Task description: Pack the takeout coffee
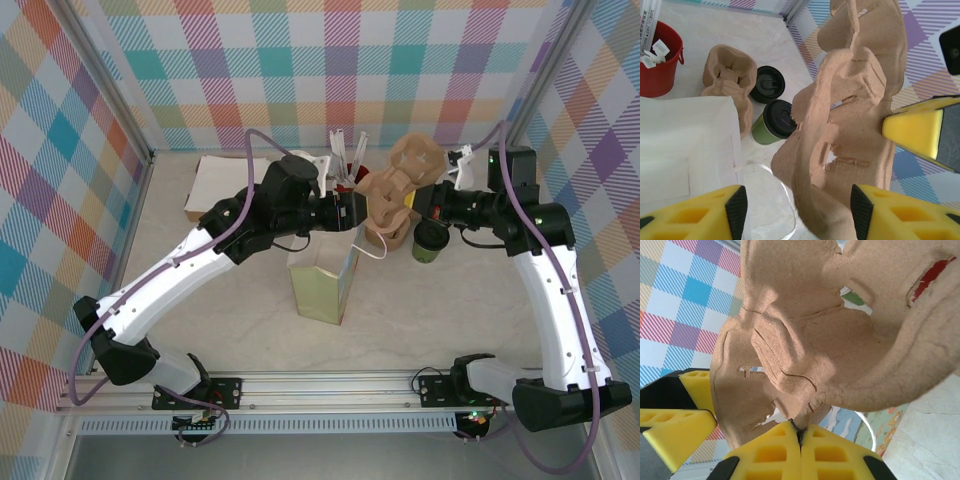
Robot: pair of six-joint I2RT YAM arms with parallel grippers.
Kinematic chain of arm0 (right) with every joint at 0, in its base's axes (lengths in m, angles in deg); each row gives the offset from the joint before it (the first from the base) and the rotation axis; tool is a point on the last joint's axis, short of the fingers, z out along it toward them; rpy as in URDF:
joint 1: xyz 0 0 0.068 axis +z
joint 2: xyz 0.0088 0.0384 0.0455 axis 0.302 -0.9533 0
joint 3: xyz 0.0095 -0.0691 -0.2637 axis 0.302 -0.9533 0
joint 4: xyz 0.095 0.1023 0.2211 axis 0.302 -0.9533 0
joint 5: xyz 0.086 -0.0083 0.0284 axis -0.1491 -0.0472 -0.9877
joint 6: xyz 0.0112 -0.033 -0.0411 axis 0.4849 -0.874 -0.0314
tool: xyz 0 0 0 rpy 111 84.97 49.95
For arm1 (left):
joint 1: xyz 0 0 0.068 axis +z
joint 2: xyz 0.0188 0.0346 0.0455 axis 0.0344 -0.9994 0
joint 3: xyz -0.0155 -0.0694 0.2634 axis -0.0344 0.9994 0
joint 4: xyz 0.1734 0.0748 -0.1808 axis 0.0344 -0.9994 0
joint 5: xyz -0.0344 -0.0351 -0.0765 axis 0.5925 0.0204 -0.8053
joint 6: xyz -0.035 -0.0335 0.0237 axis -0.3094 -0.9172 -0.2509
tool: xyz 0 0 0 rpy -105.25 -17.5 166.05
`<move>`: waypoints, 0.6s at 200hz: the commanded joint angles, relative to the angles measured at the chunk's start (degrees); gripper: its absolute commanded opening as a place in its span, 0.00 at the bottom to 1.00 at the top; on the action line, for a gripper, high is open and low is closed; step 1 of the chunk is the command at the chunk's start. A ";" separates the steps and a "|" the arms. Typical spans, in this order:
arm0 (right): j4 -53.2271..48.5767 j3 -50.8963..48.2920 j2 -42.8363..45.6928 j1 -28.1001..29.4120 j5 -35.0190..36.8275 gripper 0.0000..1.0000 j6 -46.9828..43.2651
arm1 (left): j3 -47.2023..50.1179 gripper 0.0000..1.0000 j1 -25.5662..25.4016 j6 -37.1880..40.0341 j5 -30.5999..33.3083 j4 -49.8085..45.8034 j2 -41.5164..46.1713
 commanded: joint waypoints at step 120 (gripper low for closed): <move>1.05 -1.27 1.70 1.41 -0.88 0.24 -2.44 | -1.93 0.07 0.37 -0.75 2.83 -1.53 0.78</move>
